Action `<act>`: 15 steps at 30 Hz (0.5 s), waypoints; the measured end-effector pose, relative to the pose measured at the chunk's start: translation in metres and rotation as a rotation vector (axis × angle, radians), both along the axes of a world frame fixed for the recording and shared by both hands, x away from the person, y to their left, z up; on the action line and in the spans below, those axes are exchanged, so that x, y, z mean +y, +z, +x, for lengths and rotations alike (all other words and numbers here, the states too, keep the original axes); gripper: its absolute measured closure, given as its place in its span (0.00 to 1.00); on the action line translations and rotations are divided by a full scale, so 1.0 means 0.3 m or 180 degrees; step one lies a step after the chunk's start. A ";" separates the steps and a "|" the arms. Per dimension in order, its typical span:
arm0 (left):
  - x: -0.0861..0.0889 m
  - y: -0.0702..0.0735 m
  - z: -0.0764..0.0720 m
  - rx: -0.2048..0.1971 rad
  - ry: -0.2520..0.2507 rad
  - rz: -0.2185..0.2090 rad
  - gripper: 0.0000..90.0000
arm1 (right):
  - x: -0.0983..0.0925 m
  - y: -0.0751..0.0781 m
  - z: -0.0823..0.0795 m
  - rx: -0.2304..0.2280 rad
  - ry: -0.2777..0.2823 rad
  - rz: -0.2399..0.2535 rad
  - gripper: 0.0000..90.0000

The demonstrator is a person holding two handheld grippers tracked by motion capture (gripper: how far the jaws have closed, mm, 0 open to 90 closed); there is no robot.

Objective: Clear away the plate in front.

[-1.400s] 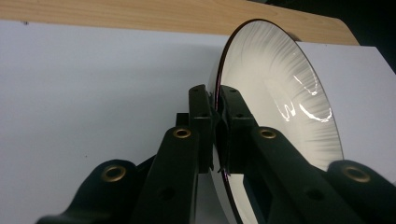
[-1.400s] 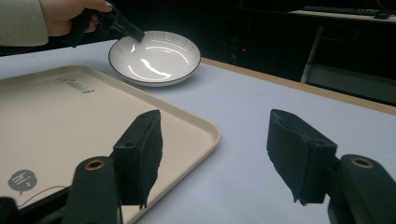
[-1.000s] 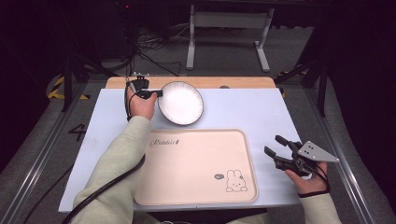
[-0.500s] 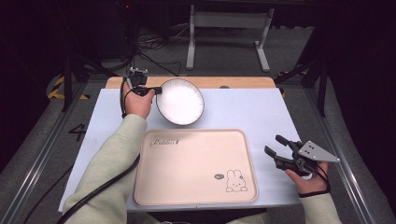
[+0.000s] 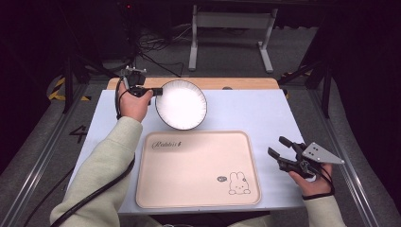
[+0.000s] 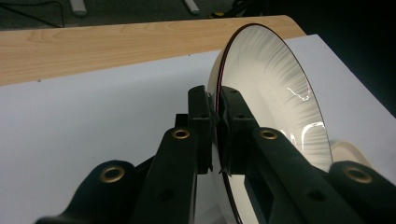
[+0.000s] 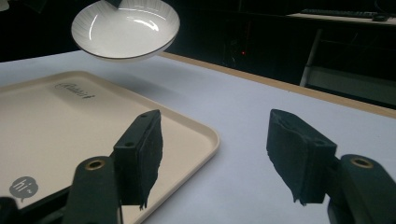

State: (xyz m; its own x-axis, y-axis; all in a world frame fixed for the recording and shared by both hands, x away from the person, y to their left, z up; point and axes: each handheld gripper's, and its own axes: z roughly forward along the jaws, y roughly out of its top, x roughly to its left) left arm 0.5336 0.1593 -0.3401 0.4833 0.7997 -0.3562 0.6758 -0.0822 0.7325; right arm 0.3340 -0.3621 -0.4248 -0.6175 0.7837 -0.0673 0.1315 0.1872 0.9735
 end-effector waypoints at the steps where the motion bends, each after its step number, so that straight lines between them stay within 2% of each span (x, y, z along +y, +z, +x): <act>1: 0.000 0.003 -0.004 -0.0006 -0.0020 0.0008 0.94 | 0.000 0.000 0.000 -0.0004 -0.0002 -0.0001 0.41; 10: -0.009 0.048 -0.052 -0.0061 -0.0223 -0.0039 0.94 | -0.003 0.000 0.000 -0.0005 -0.0005 0.0006 0.41; 15: -0.024 0.069 -0.078 -0.0077 -0.0341 0.0006 0.94 | -0.002 0.001 -0.001 -0.0003 -0.0014 0.0007 0.41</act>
State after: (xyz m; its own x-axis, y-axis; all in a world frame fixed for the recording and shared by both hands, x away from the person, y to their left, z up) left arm 0.5102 0.1521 -0.3195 0.5745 0.7437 -0.3420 0.6453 -0.1544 0.7482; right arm 0.3337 -0.3628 -0.4245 -0.6139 0.7866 -0.0662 0.1314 0.1846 0.9740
